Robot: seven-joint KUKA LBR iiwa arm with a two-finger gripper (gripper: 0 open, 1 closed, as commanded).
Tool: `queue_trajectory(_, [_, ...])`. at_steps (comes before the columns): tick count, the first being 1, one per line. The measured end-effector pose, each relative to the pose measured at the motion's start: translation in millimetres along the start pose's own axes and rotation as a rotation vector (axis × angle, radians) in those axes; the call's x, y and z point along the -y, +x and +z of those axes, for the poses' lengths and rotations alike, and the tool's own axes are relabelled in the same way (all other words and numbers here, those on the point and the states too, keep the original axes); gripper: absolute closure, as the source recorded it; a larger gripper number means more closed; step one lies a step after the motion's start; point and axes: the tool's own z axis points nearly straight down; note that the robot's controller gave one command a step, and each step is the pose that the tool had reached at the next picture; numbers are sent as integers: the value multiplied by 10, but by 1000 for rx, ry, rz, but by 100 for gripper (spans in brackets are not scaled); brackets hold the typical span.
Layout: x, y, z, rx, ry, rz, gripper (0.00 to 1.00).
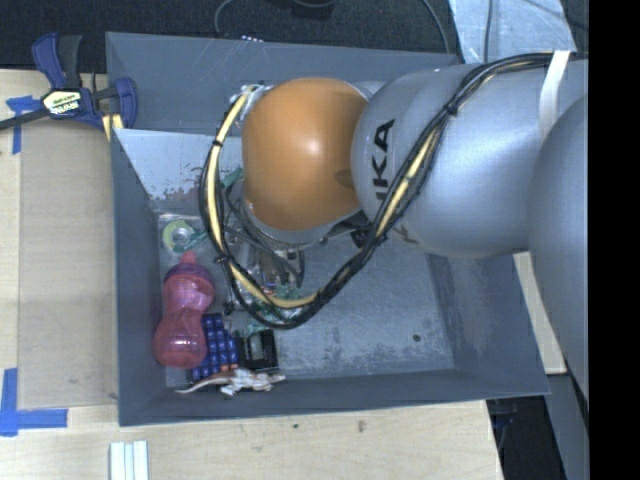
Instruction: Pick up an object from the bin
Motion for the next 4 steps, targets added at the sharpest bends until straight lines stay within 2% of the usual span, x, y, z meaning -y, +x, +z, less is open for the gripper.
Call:
queue_trajectory(1, [10, -16, -49, 8, -2, 3, 0])
queue_trajectory(2, [33, 37, 341, 11, -3, -61, 0])
queue_trajectory(3, [152, -66, 423, -2, 0, 0, 0])
queue_trajectory(4, [328, -120, 317, 18, -6, 26, 0])
